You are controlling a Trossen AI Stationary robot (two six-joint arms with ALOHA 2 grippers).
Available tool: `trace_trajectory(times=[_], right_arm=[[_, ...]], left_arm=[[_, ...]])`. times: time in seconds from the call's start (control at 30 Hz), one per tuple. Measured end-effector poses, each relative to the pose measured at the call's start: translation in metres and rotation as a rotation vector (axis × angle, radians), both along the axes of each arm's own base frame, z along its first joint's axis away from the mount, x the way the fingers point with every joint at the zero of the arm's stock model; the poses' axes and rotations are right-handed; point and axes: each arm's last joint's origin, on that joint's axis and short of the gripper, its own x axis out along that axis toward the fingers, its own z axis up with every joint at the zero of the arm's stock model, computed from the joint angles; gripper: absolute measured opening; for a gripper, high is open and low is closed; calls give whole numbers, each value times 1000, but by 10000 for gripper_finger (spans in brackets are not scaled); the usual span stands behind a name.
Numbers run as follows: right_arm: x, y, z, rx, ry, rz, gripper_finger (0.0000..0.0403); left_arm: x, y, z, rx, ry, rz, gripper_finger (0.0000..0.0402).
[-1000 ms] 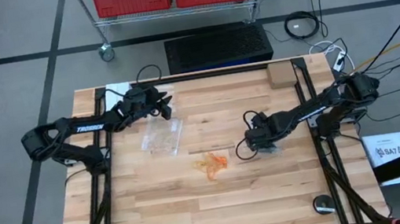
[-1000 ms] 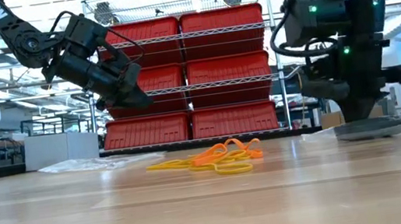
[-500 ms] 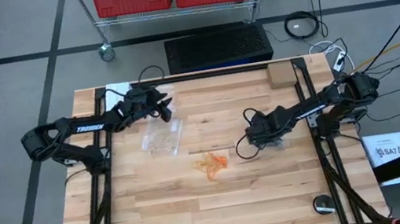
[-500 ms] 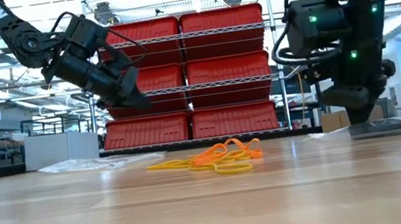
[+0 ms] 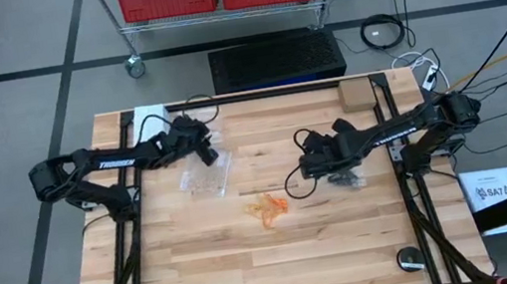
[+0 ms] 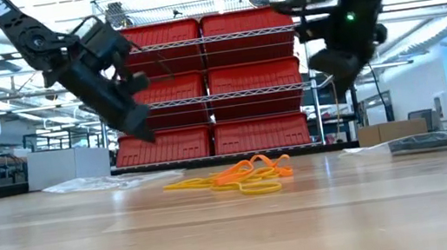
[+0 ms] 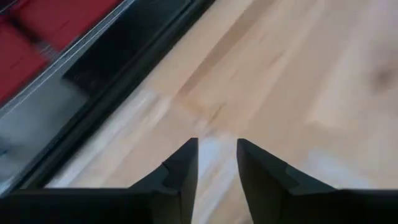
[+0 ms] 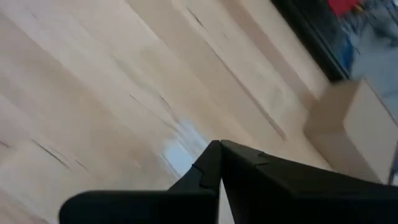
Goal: Sort rubber bands
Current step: Open the top transparent zip bag
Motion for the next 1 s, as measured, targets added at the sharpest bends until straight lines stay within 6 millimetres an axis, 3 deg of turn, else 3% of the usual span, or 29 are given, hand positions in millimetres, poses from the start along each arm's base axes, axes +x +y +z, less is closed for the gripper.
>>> trace_trajectory(times=[0.33, 0.5, 0.8, 1.0], right_arm=[[18, 3, 6, -4, -107, 113, 0], [21, 4, 7, -7, -129, 144, 0], [22, 9, 7, 17, -129, 171, 0], [22, 16, 7, 18, -121, 205, 0]], left_arm=[[-5, 23, -34, -51, 164, 122, 34], [6, 34, -48, -95, 211, 89, 10], [63, 27, -50, -176, 83, -155, 4], [120, 17, -52, -184, -2, -317, 3]])
